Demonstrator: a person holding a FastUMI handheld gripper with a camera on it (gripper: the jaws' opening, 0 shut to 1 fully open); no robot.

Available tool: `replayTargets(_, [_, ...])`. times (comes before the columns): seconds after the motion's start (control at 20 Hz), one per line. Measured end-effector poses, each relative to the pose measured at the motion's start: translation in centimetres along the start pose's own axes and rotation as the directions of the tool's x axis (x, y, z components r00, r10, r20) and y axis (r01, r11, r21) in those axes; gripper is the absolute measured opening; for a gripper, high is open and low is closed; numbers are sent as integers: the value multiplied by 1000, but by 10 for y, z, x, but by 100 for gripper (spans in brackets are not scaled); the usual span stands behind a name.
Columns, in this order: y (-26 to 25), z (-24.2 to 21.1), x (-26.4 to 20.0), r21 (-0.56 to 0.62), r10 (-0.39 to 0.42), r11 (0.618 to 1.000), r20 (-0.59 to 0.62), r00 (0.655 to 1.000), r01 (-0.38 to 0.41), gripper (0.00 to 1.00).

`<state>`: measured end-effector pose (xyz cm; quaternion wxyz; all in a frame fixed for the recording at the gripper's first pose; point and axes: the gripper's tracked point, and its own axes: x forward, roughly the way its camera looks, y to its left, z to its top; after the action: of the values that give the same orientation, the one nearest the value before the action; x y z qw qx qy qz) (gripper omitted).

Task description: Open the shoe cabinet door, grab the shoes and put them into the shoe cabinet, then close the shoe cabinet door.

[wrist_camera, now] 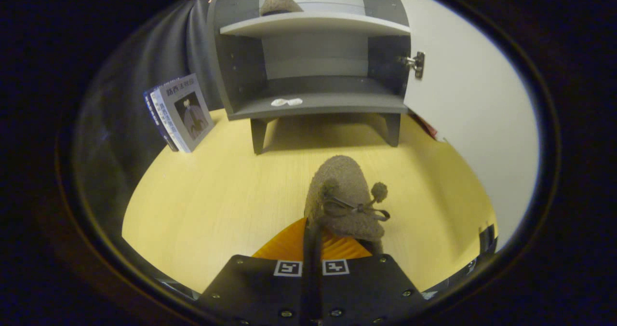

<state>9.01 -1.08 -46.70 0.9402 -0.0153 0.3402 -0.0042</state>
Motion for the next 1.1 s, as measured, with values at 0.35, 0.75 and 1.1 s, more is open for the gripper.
replayTargets(0.35, [-22, 122, -66, -3, 44, 999, 133, 990, -44, 1])
replayTargets(0.75, [-32, 228, -75, -62, 34, 998, 249, 968, -19, 1])
replayTargets(1.1, [-29, 322, -19, -65, -14, 997, 311, 950, 35, 1])
